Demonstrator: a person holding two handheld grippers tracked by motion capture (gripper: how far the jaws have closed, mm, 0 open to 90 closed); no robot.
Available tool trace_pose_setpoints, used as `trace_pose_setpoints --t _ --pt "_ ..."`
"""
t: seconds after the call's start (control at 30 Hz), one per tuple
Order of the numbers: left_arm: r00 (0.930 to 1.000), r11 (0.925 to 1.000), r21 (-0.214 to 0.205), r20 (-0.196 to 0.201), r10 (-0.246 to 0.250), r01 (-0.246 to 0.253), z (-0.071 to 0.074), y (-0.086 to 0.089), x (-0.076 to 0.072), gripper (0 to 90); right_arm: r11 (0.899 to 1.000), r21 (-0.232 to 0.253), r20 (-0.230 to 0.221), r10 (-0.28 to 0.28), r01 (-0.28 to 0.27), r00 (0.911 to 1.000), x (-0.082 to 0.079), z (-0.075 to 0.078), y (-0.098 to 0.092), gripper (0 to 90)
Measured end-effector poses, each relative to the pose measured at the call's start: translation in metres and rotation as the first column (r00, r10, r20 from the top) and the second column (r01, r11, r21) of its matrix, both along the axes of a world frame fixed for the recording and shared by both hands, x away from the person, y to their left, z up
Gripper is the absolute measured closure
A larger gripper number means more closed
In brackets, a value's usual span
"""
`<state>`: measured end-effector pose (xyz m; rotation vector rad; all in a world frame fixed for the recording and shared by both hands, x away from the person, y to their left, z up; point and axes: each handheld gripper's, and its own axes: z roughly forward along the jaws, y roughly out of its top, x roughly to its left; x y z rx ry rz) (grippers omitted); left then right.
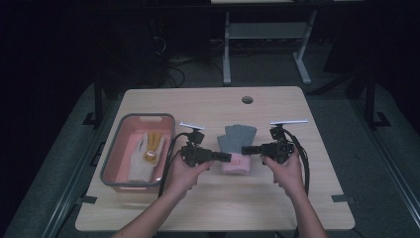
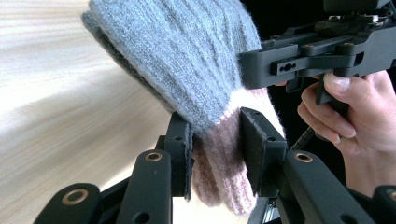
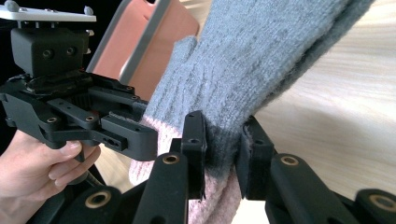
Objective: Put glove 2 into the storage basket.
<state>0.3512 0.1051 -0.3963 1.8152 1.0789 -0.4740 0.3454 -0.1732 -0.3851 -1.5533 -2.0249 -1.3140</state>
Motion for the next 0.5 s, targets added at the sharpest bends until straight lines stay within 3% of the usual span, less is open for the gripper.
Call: trace_pose_setpoints --t 0.5 --pt "0.9994 0.9997 0.0 0.025 0.025 -0.025 0.012 0.027 -0.003 66.0 0.999 -0.002 0.018 0.047 -0.047 0.9987 0.008 0.012 0.026 75.1"
